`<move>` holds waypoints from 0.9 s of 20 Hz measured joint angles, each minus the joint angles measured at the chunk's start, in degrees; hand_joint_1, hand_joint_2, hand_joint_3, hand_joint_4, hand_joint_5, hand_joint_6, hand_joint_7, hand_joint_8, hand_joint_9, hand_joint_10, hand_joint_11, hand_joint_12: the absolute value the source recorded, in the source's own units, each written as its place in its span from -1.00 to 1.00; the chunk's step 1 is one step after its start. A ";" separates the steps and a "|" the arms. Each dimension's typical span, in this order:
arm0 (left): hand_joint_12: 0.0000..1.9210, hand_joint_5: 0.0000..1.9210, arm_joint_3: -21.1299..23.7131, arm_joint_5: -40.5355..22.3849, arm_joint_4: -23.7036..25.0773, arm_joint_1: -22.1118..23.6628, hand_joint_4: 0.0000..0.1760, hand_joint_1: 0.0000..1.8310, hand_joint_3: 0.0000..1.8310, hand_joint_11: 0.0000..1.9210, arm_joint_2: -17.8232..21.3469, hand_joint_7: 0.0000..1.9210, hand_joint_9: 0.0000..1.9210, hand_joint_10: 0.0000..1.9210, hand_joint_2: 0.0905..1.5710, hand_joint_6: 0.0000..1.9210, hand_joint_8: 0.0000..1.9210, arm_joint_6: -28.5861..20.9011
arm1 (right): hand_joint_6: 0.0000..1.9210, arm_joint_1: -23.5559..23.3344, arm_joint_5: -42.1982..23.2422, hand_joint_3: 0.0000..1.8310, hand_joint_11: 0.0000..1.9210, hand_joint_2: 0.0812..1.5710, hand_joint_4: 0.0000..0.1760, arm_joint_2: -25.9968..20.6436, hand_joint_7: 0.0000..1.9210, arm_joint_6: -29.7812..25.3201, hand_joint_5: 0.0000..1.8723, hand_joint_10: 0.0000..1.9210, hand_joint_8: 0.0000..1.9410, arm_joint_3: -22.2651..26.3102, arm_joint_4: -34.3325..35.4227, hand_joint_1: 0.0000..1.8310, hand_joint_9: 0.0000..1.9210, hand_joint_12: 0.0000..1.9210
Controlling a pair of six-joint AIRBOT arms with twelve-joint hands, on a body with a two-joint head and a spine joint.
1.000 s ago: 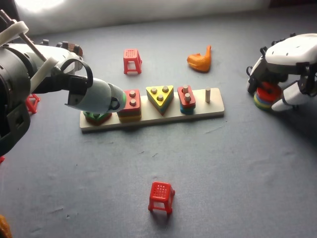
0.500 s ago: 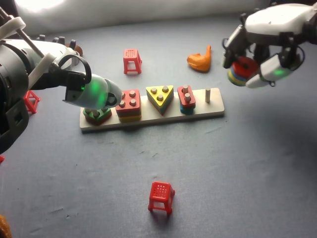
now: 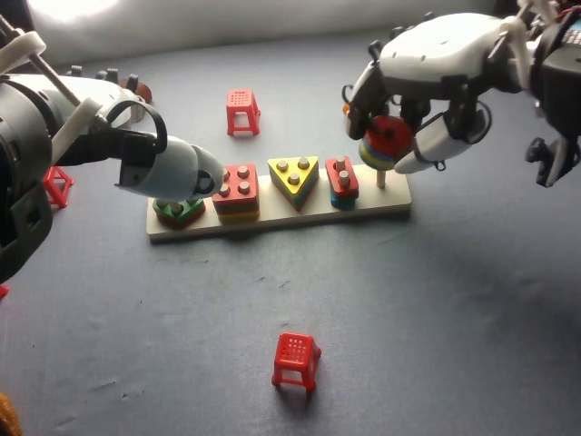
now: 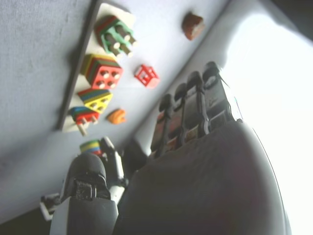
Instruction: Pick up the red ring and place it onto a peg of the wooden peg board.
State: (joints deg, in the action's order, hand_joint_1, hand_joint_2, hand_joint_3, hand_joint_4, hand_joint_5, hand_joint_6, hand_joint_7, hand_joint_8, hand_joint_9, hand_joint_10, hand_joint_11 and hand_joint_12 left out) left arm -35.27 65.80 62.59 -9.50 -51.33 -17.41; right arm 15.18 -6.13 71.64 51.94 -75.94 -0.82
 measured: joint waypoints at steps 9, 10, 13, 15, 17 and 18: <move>-1.00 -1.00 0.04 0.94 -0.09 0.00 -1.00 -1.00 -0.99 -1.00 0.00 -1.00 -1.00 -1.00 0.49 -1.00 -1.00 -0.33 | 0.12 0.44 1.09 -1.00 -0.24 0.40 -0.72 1.07 0.06 1.14 0.01 -0.95 -0.07 -1.22 0.07 0.33 0.25 0.23; -1.00 -1.00 0.04 1.03 -0.07 -0.02 -1.00 -1.00 -0.99 -1.00 0.00 -1.00 -1.00 -1.00 0.49 -1.00 -1.00 -0.35 | 0.11 0.44 1.29 -1.00 -0.23 0.39 -0.72 1.07 0.07 1.36 0.02 -0.95 -0.09 -1.22 0.20 0.33 0.26 0.23; -1.00 -1.00 0.04 1.05 -0.02 0.00 -1.00 -1.00 -1.00 -1.00 0.00 -1.00 -1.00 -1.00 0.49 -1.00 -1.00 -0.52 | 0.10 0.44 1.31 -1.00 -0.22 0.39 -0.71 1.01 0.08 2.84 0.02 -0.95 -0.10 -0.87 0.22 0.33 0.27 0.23; -1.00 -1.00 0.04 1.11 0.00 0.00 -1.00 -1.00 -1.00 -1.00 0.00 -1.00 -1.00 -1.00 0.49 -1.00 -1.00 -0.61 | 0.15 0.44 1.31 -1.00 -0.25 0.40 -0.72 0.94 0.05 4.04 -0.01 -0.96 -0.06 -0.13 0.22 0.32 0.25 0.25; -1.00 -1.00 0.04 1.16 0.00 0.00 -1.00 -1.00 -1.00 -1.00 0.00 -1.00 -1.00 -1.00 0.48 -1.00 -1.00 -0.61 | 0.11 0.50 2.19 -1.00 -0.23 0.39 -0.73 1.03 0.08 4.92 0.02 -0.96 -0.10 0.46 0.17 0.33 0.27 0.24; -1.00 -1.00 0.04 1.31 0.00 0.00 -1.00 -1.00 -1.00 -1.00 0.00 -1.00 -1.00 -1.00 0.48 -1.00 -1.00 -0.61 | 0.13 0.72 2.19 -1.00 -0.25 0.40 -0.72 1.07 0.06 4.98 0.00 -0.97 -0.07 0.46 0.15 0.32 0.26 0.23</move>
State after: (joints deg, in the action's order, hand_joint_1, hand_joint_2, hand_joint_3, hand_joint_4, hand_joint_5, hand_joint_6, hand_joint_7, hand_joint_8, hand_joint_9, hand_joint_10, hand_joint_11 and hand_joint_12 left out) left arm -35.22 67.11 62.59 -9.50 -51.33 -18.02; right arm 15.90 -3.95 72.71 56.93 -75.48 -0.67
